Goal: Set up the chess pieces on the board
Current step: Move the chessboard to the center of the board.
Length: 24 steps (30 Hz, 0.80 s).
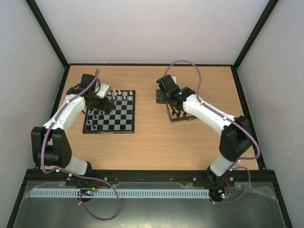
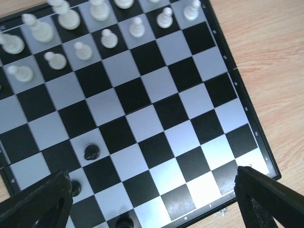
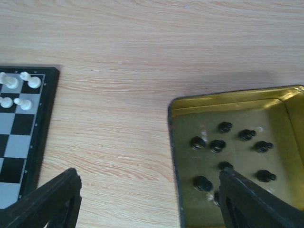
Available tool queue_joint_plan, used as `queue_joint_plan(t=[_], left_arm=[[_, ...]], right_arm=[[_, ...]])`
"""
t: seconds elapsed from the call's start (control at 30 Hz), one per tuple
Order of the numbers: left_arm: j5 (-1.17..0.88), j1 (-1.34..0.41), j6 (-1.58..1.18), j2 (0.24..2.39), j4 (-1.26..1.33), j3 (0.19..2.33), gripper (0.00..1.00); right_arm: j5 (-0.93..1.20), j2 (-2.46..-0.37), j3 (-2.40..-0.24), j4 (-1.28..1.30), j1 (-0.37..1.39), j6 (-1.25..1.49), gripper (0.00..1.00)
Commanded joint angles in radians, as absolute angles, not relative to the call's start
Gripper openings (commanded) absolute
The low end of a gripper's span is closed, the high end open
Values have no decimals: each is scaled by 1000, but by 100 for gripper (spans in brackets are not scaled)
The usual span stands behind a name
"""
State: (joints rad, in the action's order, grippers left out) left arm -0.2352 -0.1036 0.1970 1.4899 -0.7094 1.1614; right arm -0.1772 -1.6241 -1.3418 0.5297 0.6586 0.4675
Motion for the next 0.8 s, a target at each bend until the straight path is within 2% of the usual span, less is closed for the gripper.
queue_joint_plan(t=[0.0, 0.1, 0.2, 0.5, 0.77], left_arm=[[-243, -41, 173, 1473, -722, 1205, 91], [-258, 11, 179, 1488, -744, 1240, 88], [-201, 65, 191, 1513, -770, 1285, 88], [-70, 225, 214, 1577, -783, 1308, 70], [9, 284, 289, 1650, -726, 1271, 72]], right_arm=[[-164, -1709, -1464, 668, 686, 468, 74], [-134, -1747, -1507, 697, 692, 471, 75], [-132, -1753, -1506, 687, 691, 479, 80], [-175, -1746, -1417, 657, 692, 489, 80], [-166, -1761, -1337, 593, 692, 506, 80]])
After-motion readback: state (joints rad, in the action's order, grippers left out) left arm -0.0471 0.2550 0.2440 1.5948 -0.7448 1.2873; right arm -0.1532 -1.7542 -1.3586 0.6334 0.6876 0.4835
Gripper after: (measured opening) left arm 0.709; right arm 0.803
